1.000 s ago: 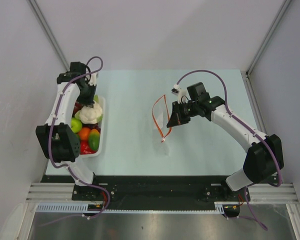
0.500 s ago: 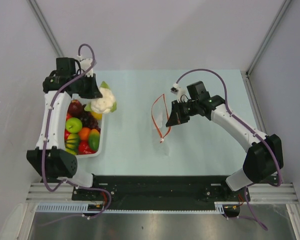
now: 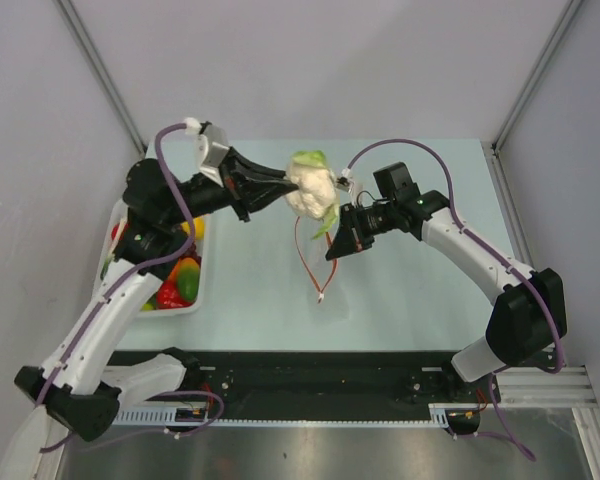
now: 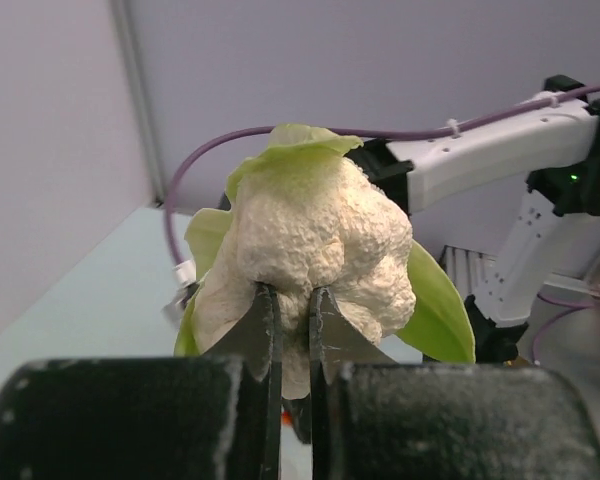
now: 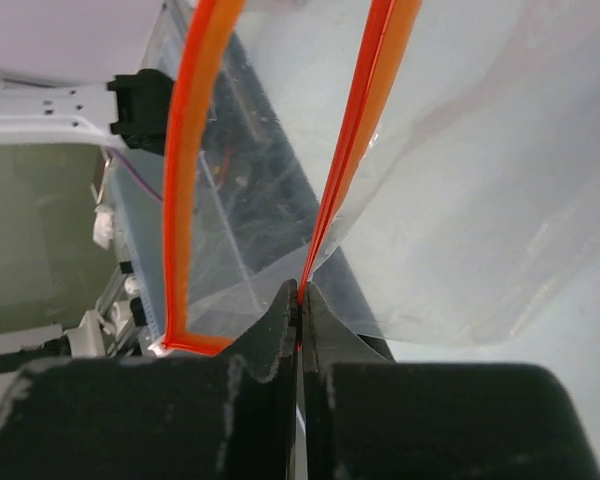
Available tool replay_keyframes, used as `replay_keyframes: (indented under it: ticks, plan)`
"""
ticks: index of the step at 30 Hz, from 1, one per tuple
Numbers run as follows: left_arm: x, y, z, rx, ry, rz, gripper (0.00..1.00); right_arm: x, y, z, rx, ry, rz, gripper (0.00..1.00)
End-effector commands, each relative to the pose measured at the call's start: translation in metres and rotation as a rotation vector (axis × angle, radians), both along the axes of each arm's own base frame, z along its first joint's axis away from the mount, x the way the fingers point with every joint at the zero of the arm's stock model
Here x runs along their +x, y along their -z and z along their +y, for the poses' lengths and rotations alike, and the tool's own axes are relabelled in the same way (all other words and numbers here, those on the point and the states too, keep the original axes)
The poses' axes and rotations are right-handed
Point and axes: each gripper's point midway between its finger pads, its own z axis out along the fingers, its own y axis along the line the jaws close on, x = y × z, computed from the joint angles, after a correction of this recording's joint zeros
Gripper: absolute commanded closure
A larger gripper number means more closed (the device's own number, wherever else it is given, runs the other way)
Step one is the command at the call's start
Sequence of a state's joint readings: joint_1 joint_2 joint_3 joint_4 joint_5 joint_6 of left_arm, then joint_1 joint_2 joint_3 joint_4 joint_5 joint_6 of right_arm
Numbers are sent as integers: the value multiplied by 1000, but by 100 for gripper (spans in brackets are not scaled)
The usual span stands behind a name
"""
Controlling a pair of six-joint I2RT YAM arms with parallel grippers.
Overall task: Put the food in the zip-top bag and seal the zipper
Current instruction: Place the fake vegetable in the zipper food storage bag.
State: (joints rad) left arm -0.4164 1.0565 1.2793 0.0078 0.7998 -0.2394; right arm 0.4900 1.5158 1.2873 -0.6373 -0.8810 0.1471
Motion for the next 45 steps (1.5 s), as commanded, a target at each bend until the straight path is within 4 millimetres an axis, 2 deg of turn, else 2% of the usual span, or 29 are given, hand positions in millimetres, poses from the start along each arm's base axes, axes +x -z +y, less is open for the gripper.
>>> replay_keyframes:
  ticks: [1,2,5,6,13,14,17,21,24,27,31,33,36,37,38,40,42,43,45]
  plan:
    - [-26,-12,-43,-73,174,-131,100,-11,-32,11,131,-113,-30,100]
    - [-34,2,-53,-66,213,-117,100,-14,-36,10,156,-135,-26,100]
    - [-44,21,-62,-72,280,-109,100,-21,-46,9,216,-178,-10,100]
    - [-45,38,-64,-61,293,-67,100,-21,-48,7,229,-184,-8,100]
    - [-46,87,-63,-10,281,-21,100,-24,-51,0,283,-211,15,100]
    - [-45,104,-62,20,270,-20,100,-24,-49,-2,285,-211,24,100]
    - [-34,138,-56,95,208,-16,100,-25,-49,-3,296,-223,25,100]
    - [-17,170,-45,173,129,15,100,-29,-45,-6,293,-239,24,100]
    - [9,191,-32,259,11,-8,100,-34,-43,-8,294,-253,56,100]
    - [27,202,-24,316,-65,-28,100,-38,-39,-9,300,-288,39,100]
    - [31,199,-21,375,-60,-142,100,-45,-40,-10,296,-312,61,100]
    - [32,206,-18,419,-61,-163,100,-45,-41,-11,300,-316,65,100]
    - [36,213,-10,507,-72,-297,100,-48,-47,-12,321,-330,64,100]
    - [35,213,-10,524,-63,-336,100,-48,-50,-12,326,-331,59,100]
    - [31,223,-8,564,-41,-334,100,-49,-52,-12,329,-334,60,100]
    - [25,225,-9,612,-22,-443,100,-49,-57,-11,346,-340,64,100]
    - [12,230,-14,663,39,-538,100,-48,-62,-10,351,-343,56,100]
    - [5,227,-16,659,66,-565,100,-47,-63,-10,354,-345,51,100]
    - [-5,233,-15,690,121,-585,100,-44,-61,-10,340,-336,44,100]
